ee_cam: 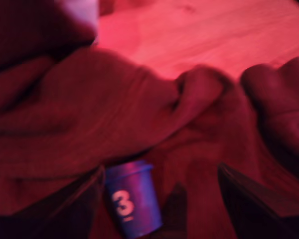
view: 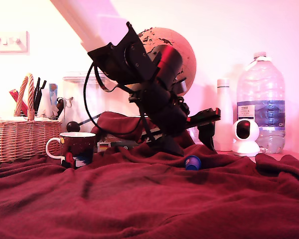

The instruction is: Pick up the coffee capsules on the table and drop them inside the coffee cup

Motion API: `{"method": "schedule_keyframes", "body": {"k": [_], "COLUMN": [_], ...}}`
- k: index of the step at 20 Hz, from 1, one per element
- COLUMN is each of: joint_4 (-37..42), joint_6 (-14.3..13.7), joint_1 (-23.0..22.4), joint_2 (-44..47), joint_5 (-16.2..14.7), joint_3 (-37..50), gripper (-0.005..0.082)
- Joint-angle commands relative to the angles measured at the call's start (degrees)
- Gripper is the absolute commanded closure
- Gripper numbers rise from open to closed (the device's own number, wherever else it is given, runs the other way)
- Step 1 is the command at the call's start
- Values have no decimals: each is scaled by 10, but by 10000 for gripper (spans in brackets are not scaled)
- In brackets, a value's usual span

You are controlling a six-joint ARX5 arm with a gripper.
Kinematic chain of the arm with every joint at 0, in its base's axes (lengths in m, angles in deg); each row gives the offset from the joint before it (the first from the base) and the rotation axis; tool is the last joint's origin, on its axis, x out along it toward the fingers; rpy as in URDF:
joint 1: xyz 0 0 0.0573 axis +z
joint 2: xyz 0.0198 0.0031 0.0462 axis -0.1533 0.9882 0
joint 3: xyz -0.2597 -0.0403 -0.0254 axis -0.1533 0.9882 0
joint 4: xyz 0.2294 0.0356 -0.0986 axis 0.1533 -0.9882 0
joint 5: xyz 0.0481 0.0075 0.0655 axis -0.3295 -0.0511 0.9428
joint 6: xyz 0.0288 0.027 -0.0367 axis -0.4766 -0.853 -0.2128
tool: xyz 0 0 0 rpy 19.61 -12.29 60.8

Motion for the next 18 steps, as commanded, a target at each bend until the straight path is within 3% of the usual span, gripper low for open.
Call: {"method": "schedule_keyframes", "body": {"k": [1, 5, 12, 16, 18], "joint_4": [-2, -10, -37, -41, -47], "joint_6": [15, 34, 38, 38, 38], "joint_1": [7, 15, 12, 12, 12], "joint_2": [19, 22, 30, 30, 35], "joint_5": [-21, -52, -56, -50, -49], "joint_3": [-2, -2, -2, -2, -2], "gripper": [133, 133, 138, 256, 262]}}
